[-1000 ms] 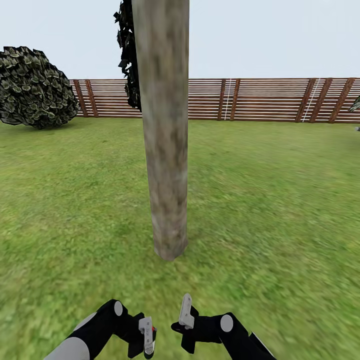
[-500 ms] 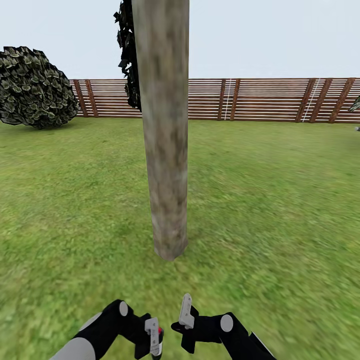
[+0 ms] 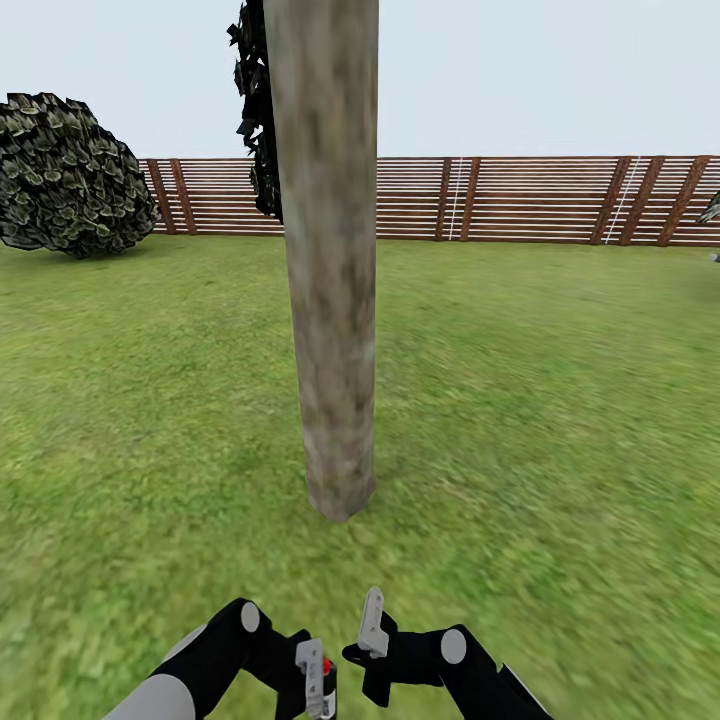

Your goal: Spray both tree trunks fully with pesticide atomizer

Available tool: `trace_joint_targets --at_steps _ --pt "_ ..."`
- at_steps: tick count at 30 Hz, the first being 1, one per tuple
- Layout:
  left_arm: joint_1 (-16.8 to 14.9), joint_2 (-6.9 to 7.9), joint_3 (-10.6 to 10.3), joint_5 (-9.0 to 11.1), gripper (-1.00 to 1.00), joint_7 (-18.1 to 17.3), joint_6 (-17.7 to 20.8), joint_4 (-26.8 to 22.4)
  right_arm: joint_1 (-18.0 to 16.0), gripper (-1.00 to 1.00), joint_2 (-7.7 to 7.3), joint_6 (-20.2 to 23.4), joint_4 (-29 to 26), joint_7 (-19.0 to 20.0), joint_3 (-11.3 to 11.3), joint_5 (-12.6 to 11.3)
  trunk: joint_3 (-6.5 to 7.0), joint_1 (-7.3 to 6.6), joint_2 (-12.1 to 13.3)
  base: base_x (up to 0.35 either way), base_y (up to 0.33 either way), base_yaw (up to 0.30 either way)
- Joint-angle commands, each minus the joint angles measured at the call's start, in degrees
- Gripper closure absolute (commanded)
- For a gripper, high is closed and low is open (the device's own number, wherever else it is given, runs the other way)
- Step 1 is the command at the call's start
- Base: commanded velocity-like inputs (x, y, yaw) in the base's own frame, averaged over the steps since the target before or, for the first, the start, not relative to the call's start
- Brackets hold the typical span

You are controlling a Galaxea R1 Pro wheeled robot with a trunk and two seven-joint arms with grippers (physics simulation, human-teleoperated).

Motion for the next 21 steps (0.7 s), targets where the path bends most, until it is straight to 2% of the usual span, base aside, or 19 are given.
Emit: trace_joint_targets --at_steps 1,13,17,21 --pt "0.0 -0.07 0.0 0.6 1.0 -0.1 -0.1 0.0 0.0 1.0 0.0 0.0 0.0 0.0 0.0 0.0 0.0 0.0 0.0 0.0 0.0 0.0" --pt "-0.1 -0.21 0.0 3.9 1.0 -0.4 -0.3 -0.1 0.0 1.0 0.0 0.0 0.0 -0.1 0.0 0.0 0.0 0.0 0.0 0.0 0.0 0.0" --pt "-0.1 -0.16 0.0 4.4 1.0 -0.6 -2.5 -0.1 0.0 1.0 0.0 0.0 0.0 -0.1 0.0 0.0 0.0 0.0 0.0 0.0 0.0 0.0" --pt "-0.1 -0.14 0.0 4.4 1.0 -1.3 -3.1 -0.1 0.0 1.0 0.0 0.0 0.0 -0.1 0.0 0.0 0.0 0.0 0.0 0.0 0.0 0.0"
